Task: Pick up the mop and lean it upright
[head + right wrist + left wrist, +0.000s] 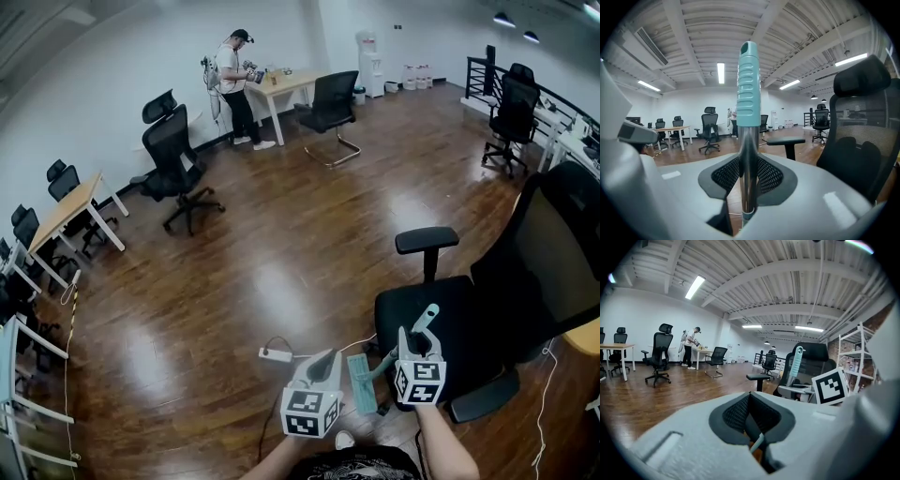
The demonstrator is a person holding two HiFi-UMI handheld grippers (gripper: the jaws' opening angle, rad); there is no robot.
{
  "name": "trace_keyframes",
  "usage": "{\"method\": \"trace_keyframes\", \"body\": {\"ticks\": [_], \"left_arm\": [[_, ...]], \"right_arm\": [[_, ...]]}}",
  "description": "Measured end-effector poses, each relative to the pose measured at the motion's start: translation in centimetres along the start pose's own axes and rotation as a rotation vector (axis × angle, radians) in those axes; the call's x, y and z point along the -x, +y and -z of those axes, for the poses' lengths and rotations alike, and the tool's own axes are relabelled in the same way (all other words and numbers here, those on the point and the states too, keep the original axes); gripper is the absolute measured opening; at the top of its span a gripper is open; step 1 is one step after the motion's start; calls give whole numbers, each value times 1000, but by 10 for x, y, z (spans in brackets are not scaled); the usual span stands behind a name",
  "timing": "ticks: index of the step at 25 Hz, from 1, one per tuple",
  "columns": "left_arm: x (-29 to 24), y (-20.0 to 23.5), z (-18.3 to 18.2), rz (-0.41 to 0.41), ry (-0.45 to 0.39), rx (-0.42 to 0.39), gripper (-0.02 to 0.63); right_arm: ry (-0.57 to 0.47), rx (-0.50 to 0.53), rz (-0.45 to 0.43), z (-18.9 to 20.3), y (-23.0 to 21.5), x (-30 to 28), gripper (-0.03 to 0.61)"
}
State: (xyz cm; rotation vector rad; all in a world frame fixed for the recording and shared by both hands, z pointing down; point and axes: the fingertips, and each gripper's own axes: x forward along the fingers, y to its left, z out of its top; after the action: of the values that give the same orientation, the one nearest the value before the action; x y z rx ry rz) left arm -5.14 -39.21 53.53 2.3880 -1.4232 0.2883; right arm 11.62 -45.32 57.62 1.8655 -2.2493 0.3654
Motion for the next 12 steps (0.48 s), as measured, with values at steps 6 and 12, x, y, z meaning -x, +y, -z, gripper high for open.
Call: {"method": "trace_keyframes", "body": {"ticks": [6,12], "left_arm": [[-1,-7,-5,17,-10,-10,3],[-1,-14,-4,32,-9,-19,3]], "right_arm": [[-1,-18,31,2,-20,3,152],[13,-4,29,5,-12,9,160]]}}
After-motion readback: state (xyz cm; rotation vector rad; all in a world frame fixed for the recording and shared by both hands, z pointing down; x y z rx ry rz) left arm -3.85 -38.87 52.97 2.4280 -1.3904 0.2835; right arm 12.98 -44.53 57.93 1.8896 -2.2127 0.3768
